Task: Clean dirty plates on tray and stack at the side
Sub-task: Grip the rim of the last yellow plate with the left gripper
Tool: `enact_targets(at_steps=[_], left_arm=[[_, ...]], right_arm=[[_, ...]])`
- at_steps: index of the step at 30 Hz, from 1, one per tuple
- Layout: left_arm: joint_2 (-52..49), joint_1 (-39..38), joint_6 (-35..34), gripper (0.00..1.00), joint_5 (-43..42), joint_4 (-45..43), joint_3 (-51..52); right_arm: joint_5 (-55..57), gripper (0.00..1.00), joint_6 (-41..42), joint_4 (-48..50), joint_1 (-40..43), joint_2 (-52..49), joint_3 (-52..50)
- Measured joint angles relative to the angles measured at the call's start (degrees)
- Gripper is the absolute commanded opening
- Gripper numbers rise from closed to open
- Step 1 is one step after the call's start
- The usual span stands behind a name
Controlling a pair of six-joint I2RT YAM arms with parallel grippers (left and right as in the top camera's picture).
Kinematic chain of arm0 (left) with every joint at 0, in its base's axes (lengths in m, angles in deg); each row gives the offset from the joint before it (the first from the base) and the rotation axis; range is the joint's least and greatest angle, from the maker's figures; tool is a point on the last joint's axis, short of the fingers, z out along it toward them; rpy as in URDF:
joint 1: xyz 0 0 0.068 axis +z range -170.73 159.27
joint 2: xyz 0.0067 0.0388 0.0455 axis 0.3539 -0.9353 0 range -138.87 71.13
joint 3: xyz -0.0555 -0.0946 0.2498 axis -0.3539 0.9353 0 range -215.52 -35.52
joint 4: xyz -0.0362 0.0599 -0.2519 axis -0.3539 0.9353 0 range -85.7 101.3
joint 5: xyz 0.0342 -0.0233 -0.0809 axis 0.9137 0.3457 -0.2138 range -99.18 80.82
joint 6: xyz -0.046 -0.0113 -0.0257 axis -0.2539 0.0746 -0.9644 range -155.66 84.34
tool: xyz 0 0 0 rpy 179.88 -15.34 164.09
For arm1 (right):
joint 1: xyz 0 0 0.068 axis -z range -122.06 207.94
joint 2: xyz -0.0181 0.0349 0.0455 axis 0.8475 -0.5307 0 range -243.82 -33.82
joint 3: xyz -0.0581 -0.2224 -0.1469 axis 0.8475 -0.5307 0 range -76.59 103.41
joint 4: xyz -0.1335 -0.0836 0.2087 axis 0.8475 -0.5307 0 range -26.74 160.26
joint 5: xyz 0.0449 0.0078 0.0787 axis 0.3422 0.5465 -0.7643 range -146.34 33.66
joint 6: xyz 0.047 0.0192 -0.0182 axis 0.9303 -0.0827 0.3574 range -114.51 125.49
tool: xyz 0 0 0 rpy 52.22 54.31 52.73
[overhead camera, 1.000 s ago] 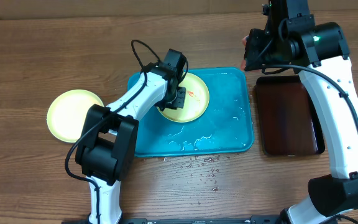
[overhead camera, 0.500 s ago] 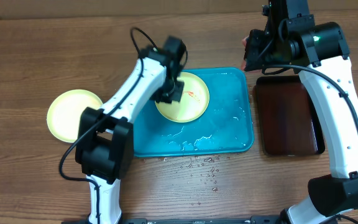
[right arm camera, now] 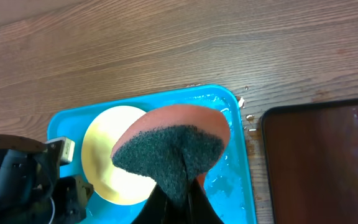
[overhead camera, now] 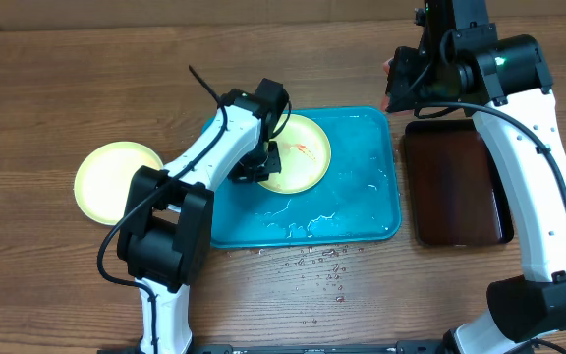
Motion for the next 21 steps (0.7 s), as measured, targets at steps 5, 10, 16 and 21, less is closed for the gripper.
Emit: enact_targets(at_steps=[5, 10, 16, 21], left_arm=[[0.00, 0.00, -5.49, 0.10, -0.24, -2.49, 0.09], [0.00, -0.02, -8.31, 0.12, -0.31, -4.17, 0.13], [0.00, -0.35, -9.20, 0.13, -0.46, -4.46, 2.25], [0.00, -0.48, -9.51, 0.12, -0.46, -5.16, 4.48]], right_arm=[[0.00, 0.04, -0.02, -0.22, 0.00, 0.00, 0.00], [0.00, 0.04, -0.04, -0.20, 0.00, 0.00, 0.00], [-0.02, 0.04, -0.04, -0.22, 0.00, 0.00, 0.00], [-0.02, 0.04, 0.00, -0.24, 0.00, 0.00, 0.00]])
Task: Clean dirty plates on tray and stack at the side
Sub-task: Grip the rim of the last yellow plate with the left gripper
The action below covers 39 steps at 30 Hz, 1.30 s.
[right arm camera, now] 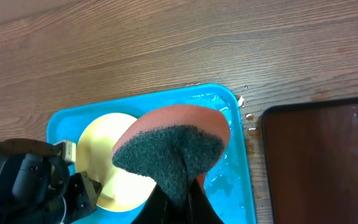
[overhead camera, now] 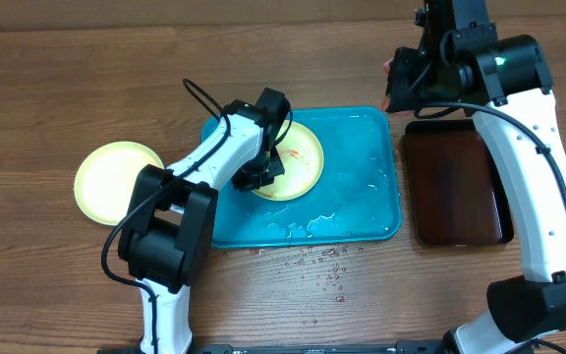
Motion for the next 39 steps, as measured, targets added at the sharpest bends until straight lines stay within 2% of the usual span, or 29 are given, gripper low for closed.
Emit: enact_targets(at_steps=[4, 7, 11, 16, 23, 29, 39], left_arm=[[0.00, 0.00, 1.84, 0.11, 0.02, -3.34, 0.22], [0.00, 0.00, 5.68, 0.04, 0.00, -6.58, 0.22], [0.00, 0.00, 11.47, 0.04, 0.00, -6.93, 0.22], [0.00, 0.17, 15.13, 0.04, -0.02, -0.26, -1.05], [2.32, 1.42, 17.29, 0.04, 0.02, 7.87, -10.86], [8.20, 0.85, 14.53, 0.05, 0.02, 14.56, -11.23], [8.28, 0.37, 0.15, 0.04, 0.26, 0.57, 6.43]], right_arm=[[0.02, 0.04, 0.00, 0.02, 0.00, 0.00, 0.00], [-0.02, 0.04, 0.00, -0.02, -0.02, 0.00, 0.00], [0.02, 0.04, -0.02, -0.22, 0.00, 0.00, 0.00], [0.02, 0.04, -0.04, -0.15, 0.00, 0.00, 0.00], [0.00, 0.04, -0.02, -0.04, 0.00, 0.00, 0.00], [0.02, 0.04, -0.02, -0.20, 0.00, 0.00, 0.00], [0.02, 0.04, -0.04, -0.63, 0.00, 0.00, 0.00]])
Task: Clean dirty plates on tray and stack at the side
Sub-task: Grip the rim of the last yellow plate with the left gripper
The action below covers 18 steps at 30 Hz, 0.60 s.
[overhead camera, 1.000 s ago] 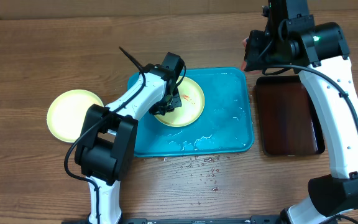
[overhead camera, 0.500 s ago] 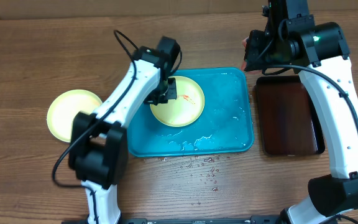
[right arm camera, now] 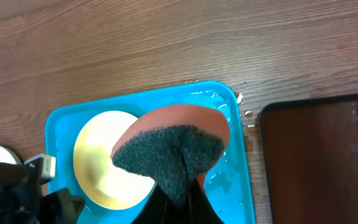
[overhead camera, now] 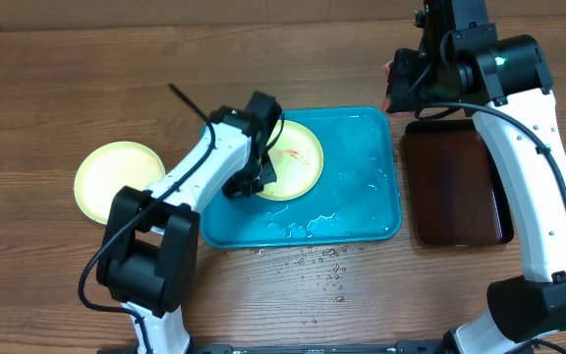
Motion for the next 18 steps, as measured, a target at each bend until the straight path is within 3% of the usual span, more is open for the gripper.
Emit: enact_targets(at_steps=[6, 10, 18], left_arm=[[0.00, 0.00, -6.21, 0.09, 0.07, -4.20, 1.25], [0.00, 0.00, -7.56, 0.22, 0.24, -4.13, 1.25], [0.00, 0.00, -8.28, 0.31, 0.42, -4.11, 1.31]], right_arm=[[-0.02, 0.04, 0.00, 0.02, 0.00, 0.00, 0.00], [-0.02, 0.04, -0.02, 0.00, 0.00, 0.00, 0.00], [0.00, 0.04, -0.02, 0.04, -0.02, 0.00, 0.00]])
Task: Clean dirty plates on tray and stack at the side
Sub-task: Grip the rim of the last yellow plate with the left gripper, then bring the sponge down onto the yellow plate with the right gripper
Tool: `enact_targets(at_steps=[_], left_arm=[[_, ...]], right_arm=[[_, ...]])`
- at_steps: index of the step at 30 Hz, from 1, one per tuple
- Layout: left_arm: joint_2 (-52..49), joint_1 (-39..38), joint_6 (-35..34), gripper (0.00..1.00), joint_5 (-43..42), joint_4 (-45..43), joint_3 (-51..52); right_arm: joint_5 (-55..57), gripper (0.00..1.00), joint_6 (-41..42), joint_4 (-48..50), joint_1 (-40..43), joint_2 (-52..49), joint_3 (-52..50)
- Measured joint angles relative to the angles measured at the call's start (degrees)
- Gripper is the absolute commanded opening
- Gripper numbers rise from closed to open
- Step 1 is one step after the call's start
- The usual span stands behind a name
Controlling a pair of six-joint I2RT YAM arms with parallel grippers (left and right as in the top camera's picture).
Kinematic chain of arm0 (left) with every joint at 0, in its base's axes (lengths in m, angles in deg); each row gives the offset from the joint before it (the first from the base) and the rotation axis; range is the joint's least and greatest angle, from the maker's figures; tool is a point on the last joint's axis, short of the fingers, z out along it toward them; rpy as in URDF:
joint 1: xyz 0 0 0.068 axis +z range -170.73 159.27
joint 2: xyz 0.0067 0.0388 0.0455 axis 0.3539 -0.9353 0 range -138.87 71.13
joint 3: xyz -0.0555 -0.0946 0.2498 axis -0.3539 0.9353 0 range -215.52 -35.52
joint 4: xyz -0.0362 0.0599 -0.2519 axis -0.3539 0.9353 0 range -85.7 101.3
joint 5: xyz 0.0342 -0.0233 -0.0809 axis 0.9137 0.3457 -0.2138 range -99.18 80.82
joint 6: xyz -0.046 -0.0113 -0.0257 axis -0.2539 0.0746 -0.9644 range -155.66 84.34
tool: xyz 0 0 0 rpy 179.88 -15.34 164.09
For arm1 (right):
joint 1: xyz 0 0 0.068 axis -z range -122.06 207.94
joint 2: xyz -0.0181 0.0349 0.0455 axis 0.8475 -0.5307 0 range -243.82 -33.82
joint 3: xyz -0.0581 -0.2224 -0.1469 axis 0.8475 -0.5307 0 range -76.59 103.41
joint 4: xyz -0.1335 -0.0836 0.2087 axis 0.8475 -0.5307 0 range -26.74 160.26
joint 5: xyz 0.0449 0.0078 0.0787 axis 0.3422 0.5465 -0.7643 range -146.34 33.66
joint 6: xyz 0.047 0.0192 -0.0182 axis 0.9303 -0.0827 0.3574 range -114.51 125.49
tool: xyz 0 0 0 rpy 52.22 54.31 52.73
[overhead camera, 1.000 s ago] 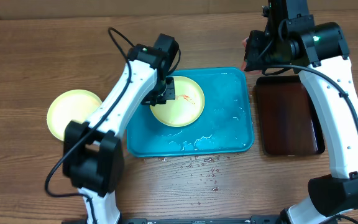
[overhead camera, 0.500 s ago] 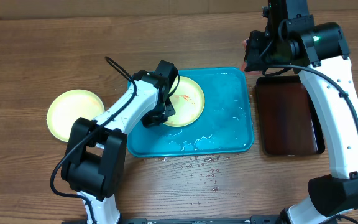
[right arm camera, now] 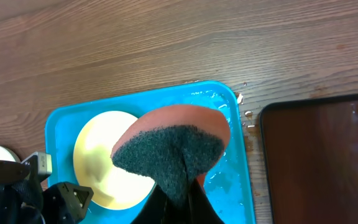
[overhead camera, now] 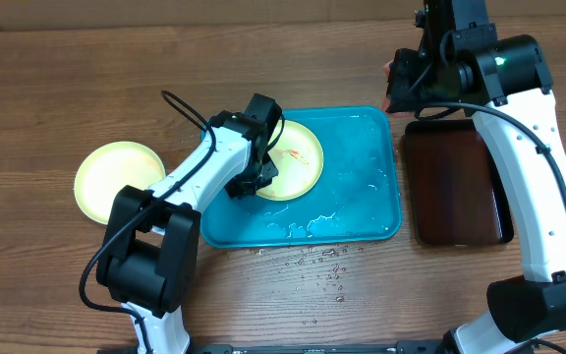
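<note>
A yellow plate [overhead camera: 295,157] with a red smear lies in the left half of the wet blue tray [overhead camera: 367,202]. My left gripper [overhead camera: 254,179] sits over the plate's left rim; whether its fingers clamp the rim cannot be told. A second yellow plate [overhead camera: 116,182] rests on the table to the left. My right gripper [right arm camera: 178,194] hangs high over the tray's back right corner, shut on a sponge [right arm camera: 169,146] that has an orange back and a dark green scouring face. In the right wrist view the plate [right arm camera: 104,155] shows beyond the sponge.
A dark brown tray [overhead camera: 455,182] lies right of the blue one, under the right arm. Water drops [overhead camera: 322,264] spot the wooden table in front of the blue tray. The left arm reaches across the tray's left edge.
The left wrist has turned a little and its gripper shows further into the right wrist view at the plate's near left rim. Plate, sponge and right arm stand as before.
First the plate lay nearer the tray's back middle, with the left gripper on its left part. Then the plate sat a little further left. Later the gripper stood at the plate's left rim, where it stays. The right gripper held the sponge aloft throughout.
</note>
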Motion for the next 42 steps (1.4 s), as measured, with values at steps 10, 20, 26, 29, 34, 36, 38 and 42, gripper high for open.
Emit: enact_targets(at_steps=[10, 20, 26, 29, 34, 36, 38, 42], left_arm=[[0.00, 0.00, 0.11, 0.15, 0.09, -3.72, 2.86], [0.00, -0.13, 6.38, 0.04, 5.90, -6.88, 2.89], [0.00, -0.13, 16.26, 0.04, 10.51, -12.72, 2.95], [0.00, -0.11, 22.21, 0.04, 10.88, -16.17, 2.97], [0.00, -0.11, 31.08, 0.04, 3.50, -16.70, 3.02], [0.00, -0.11, 32.76, 0.04, 0.66, -16.22, 3.32], [0.00, 0.02, 33.73, 0.04, -1.14, -15.85, 4.13], [0.11, 0.98, 34.18, 0.04, -3.50, -16.09, 4.52]], right_arm=[[0.02, 0.04, 0.00, -0.02, 0.02, 0.00, 0.00], [-0.02, 0.04, 0.00, -0.07, 0.02, 0.00, 0.00], [-0.63, 0.04, 0.02, -1.22, 0.02, -0.42, 0.00], [-2.08, 0.04, 0.00, -0.61, 0.00, -1.46, -1.18], [-3.98, 0.04, 0.00, 3.26, -0.76, -4.04, -5.90], [-4.76, 0.04, 0.02, 5.88, -1.55, -4.52, -8.13], [-5.57, 0.04, 0.04, 8.48, -2.58, -4.94, -10.05], [-7.87, 0.04, 0.13, 12.46, -4.57, -6.03, -13.14]])
